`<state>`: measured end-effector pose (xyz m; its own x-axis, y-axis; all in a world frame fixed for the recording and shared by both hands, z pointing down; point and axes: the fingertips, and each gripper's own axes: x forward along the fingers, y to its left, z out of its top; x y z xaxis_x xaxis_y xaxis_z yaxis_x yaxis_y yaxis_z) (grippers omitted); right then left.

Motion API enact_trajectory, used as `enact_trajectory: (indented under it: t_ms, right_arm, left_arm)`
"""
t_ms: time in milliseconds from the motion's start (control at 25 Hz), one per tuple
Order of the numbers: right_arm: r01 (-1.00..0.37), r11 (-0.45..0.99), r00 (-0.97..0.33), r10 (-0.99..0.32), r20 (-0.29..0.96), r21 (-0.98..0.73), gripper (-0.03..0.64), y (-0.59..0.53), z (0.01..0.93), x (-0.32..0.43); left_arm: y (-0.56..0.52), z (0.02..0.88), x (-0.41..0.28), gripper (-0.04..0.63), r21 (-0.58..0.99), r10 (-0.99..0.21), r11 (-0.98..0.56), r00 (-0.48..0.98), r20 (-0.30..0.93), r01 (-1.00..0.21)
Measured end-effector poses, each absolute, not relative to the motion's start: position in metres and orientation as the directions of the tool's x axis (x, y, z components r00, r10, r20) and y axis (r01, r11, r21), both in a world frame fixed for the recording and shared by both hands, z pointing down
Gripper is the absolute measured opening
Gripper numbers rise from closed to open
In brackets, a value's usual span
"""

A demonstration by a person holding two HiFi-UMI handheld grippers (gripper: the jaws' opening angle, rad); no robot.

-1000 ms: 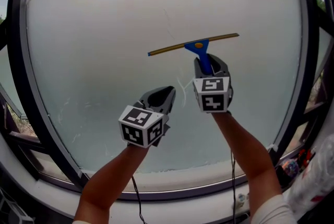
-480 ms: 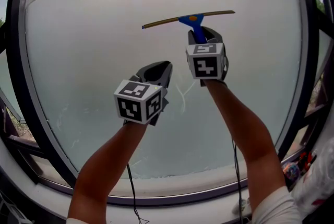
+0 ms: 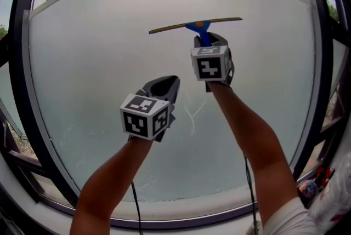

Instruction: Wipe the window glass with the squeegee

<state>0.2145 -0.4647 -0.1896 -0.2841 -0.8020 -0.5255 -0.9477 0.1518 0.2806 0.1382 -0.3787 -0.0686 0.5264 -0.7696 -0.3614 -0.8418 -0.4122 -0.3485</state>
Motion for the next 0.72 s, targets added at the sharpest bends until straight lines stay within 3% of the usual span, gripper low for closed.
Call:
enact_trajectory:
  t_ms: [720]
  right_arm:
    - [-0.960, 0.163, -0.264, -0.798, -0.542, 0.228, 0.155, -0.464, -0.224, 0.224]
  left_arm:
    - [-0.370, -0.054, 0.145, 0.034, -0.338, -0.761, -0.451, 0.554, -0.338, -0.826]
